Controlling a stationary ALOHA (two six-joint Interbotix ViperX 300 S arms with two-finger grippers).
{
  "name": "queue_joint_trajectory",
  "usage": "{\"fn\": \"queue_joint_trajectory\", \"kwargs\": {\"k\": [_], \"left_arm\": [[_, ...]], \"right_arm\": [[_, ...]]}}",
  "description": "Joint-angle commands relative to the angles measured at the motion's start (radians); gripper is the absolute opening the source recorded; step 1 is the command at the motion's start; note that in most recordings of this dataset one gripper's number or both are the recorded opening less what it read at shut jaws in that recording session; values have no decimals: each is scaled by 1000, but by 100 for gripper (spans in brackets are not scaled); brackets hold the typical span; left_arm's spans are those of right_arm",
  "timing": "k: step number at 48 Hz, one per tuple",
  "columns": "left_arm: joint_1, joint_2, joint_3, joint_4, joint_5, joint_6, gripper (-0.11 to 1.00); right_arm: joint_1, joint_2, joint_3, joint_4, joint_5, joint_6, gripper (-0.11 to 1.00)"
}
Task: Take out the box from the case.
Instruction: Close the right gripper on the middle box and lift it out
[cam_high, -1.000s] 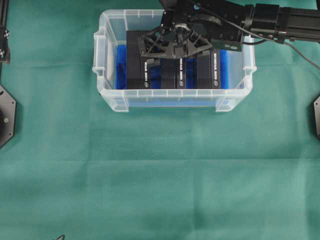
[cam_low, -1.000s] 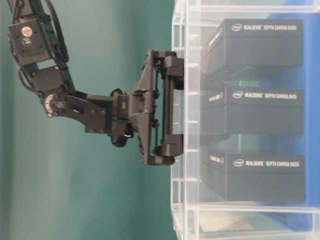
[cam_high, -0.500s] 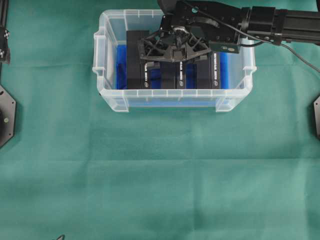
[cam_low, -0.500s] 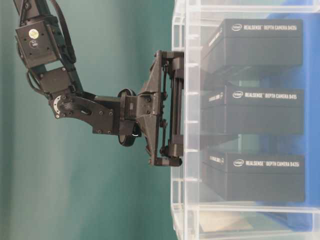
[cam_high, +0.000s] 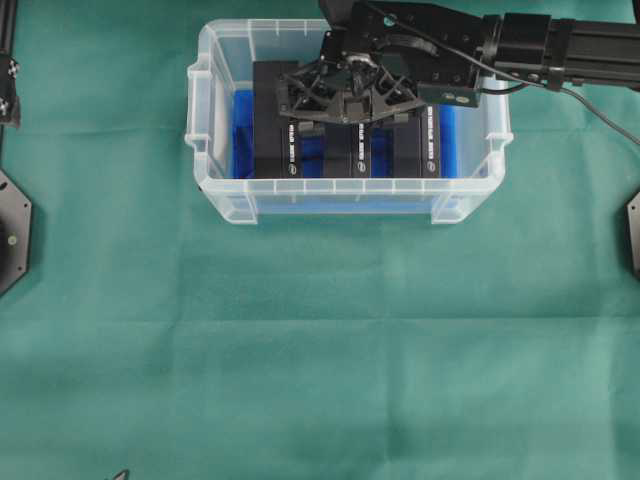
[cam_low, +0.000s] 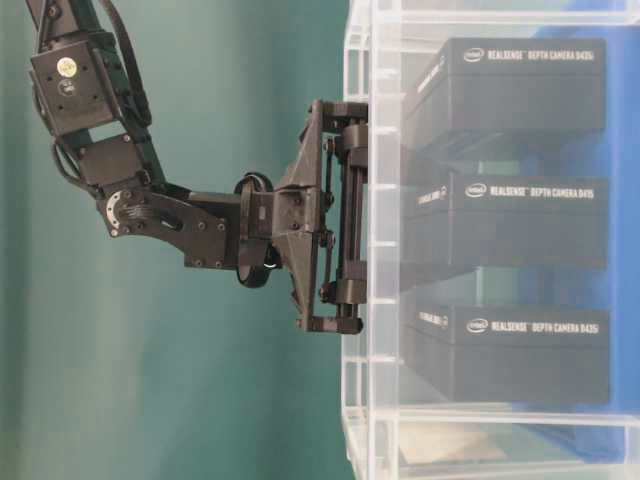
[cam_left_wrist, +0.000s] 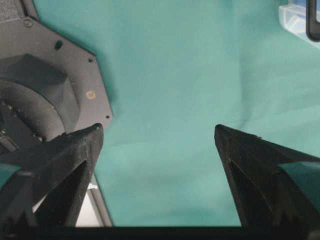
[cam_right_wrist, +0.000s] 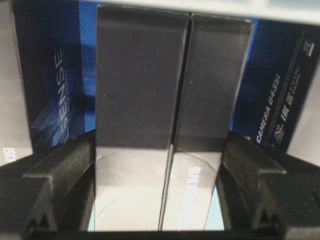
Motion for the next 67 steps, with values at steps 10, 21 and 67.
{"fn": "queue_joint_trajectory", "kwargs": {"k": [10, 21, 67], "left_arm": [[0, 0, -11, 0, -2, 0, 95], [0, -2, -11, 0, -3, 0, 95], [0, -2, -12, 0, -3, -6, 95]], "right_arm": [[0, -49, -52, 0, 64, 2, 66], [0, -75, -114, 0, 146, 0, 66], [14, -138, -457, -38, 523, -2, 66]]}}
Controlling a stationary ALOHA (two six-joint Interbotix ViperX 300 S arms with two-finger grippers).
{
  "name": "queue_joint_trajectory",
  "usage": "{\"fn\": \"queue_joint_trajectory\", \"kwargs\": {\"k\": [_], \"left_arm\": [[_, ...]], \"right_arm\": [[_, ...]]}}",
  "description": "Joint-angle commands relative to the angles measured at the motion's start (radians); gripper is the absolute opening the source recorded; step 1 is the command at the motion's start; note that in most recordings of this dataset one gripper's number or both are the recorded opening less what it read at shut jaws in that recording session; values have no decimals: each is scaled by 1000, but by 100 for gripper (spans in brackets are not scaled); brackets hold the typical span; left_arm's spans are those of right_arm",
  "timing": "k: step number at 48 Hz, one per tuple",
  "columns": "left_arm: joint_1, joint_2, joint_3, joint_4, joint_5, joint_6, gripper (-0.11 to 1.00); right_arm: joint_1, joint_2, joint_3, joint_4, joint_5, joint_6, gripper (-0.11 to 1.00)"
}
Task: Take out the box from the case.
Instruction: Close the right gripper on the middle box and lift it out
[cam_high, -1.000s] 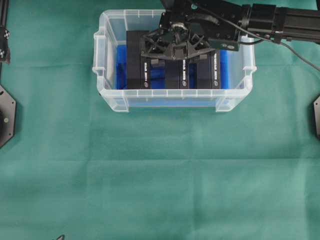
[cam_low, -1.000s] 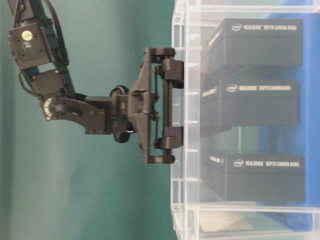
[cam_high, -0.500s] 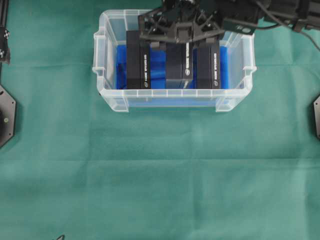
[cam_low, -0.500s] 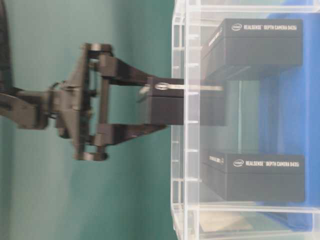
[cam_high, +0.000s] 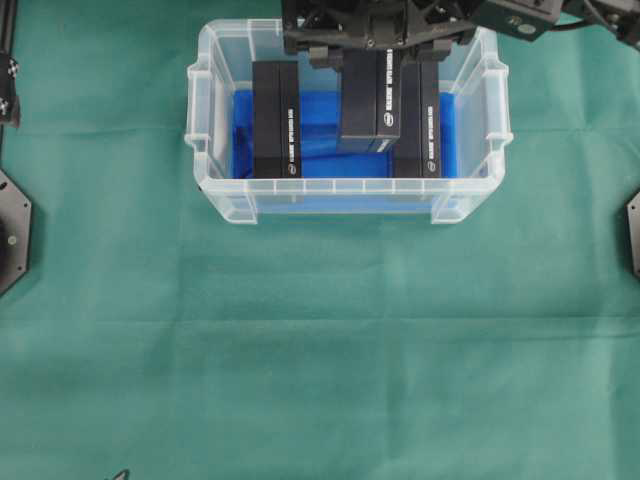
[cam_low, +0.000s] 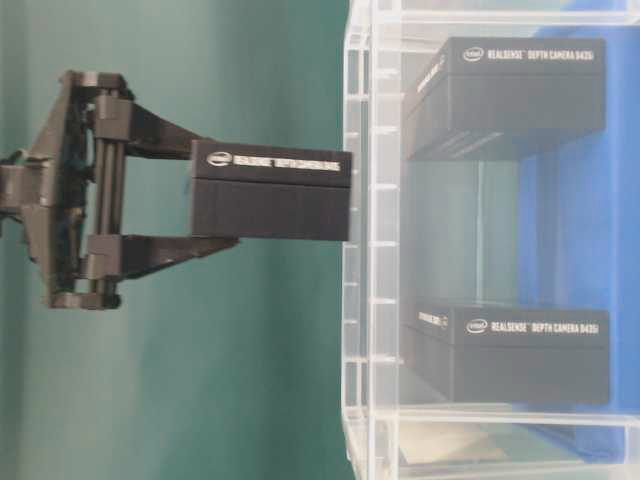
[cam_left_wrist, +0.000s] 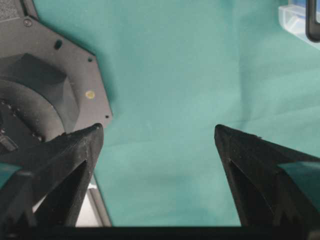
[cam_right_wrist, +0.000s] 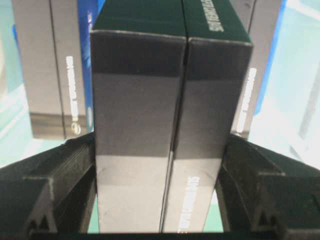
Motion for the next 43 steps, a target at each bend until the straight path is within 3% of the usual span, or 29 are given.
{"fn": "queue_joint_trajectory", "kwargs": {"k": [1, 43], "left_arm": [[0, -2, -12, 0, -3, -3, 95], [0, -2, -12, 0, -3, -8, 95]], "right_arm": [[6, -51, -52, -3, 18, -2, 66], [12, -51, -84, -5, 48, 0, 66]]}}
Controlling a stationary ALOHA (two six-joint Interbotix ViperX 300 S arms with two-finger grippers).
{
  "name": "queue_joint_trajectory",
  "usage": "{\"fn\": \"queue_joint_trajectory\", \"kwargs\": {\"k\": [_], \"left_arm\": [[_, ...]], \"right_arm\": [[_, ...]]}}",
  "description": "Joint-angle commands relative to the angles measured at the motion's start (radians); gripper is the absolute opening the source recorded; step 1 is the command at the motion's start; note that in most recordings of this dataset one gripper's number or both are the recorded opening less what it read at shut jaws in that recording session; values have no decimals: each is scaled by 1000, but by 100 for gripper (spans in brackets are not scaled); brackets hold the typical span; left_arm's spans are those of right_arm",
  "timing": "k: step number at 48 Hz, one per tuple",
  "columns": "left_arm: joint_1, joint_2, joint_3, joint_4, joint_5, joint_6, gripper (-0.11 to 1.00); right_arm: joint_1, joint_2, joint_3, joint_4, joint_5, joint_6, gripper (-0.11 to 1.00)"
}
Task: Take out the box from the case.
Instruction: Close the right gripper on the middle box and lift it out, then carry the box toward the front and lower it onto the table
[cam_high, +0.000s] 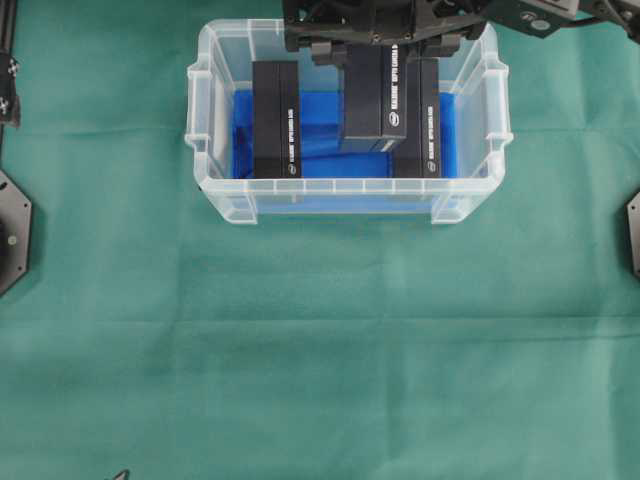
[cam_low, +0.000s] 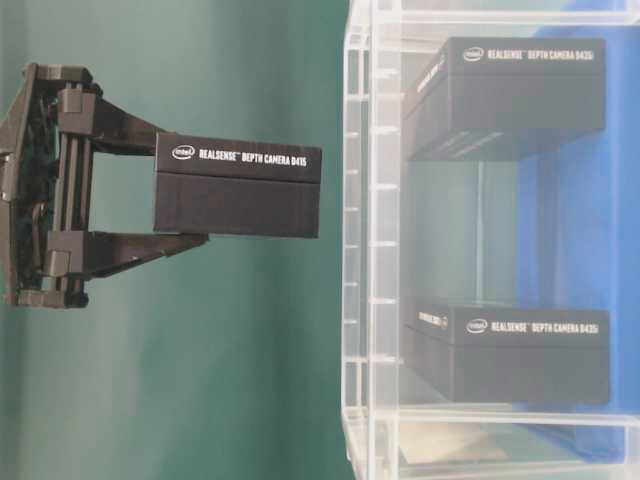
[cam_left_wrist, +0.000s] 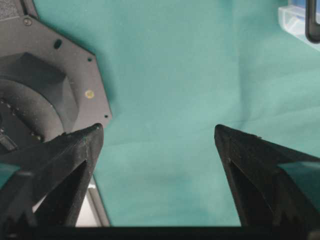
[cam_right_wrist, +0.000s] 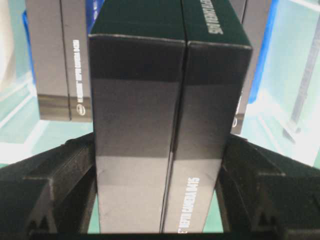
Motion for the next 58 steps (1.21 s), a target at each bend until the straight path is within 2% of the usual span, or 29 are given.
{"fn": "queue_joint_trajectory", "kwargs": {"k": [1, 46, 58], "left_arm": [[0, -2, -12, 0, -3, 0, 95], [0, -2, -12, 0, -3, 2, 95], [0, -2, -11, 0, -3, 3, 95]], "right_arm": [[2, -49, -28, -3, 2, -5, 66], [2, -49, -28, -5, 2, -2, 66], [72, -49, -29, -8, 2, 40, 66]]}}
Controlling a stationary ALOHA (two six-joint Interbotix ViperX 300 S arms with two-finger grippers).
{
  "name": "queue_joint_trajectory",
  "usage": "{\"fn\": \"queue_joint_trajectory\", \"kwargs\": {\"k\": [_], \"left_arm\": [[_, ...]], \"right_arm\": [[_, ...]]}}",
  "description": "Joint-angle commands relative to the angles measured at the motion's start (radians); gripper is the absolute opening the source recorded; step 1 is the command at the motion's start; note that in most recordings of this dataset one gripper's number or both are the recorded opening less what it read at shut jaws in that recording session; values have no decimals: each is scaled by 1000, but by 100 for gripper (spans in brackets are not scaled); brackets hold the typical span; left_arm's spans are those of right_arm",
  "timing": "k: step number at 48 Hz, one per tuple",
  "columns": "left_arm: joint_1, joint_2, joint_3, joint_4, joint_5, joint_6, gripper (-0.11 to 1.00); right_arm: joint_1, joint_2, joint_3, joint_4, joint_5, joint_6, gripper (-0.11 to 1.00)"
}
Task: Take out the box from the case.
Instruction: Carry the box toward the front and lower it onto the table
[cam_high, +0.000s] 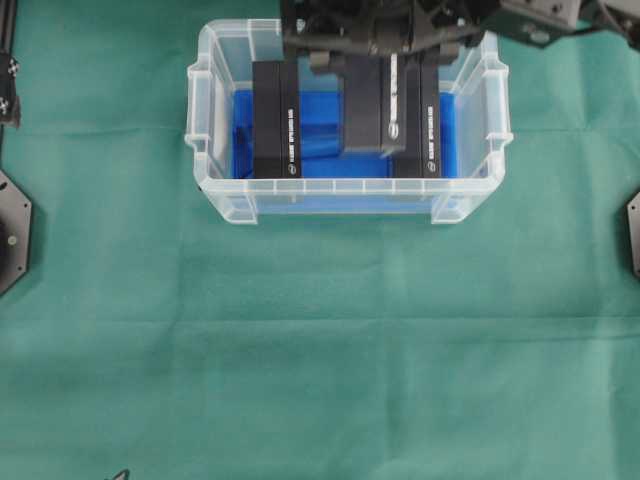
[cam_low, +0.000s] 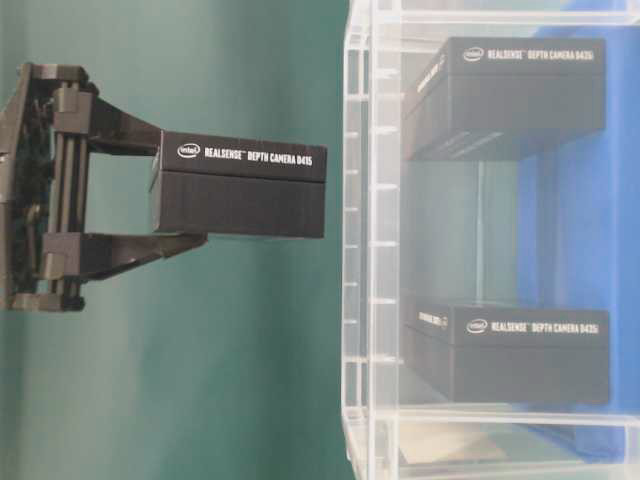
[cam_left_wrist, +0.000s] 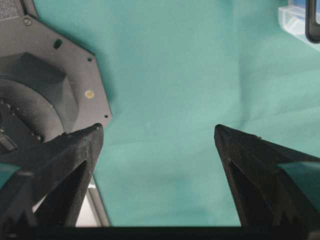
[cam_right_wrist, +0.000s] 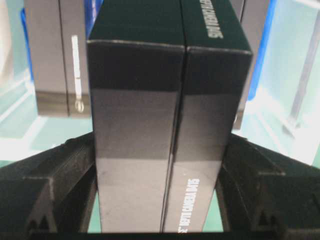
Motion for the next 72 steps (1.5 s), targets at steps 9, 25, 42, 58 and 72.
{"fn": "queue_joint_trajectory", "kwargs": {"k": [9, 25, 42, 58, 72], "left_arm": [[-2, -2, -11, 0, -3, 2, 95], [-2, -2, -11, 0, -3, 0, 95], [-2, -2, -9, 0, -3, 0, 95], [-2, -3, -9, 0, -3, -2, 95], [-2, -6, -8, 0, -3, -5, 95]], "right_arm": [[112, -48, -28, -15, 12, 69, 66], [302, -37, -28, -37, 51, 244, 66], [442, -20, -29, -44, 38, 400, 66], [474, -14, -29, -40, 25, 440, 66], [474, -11, -28, -40, 26, 442, 66]]}}
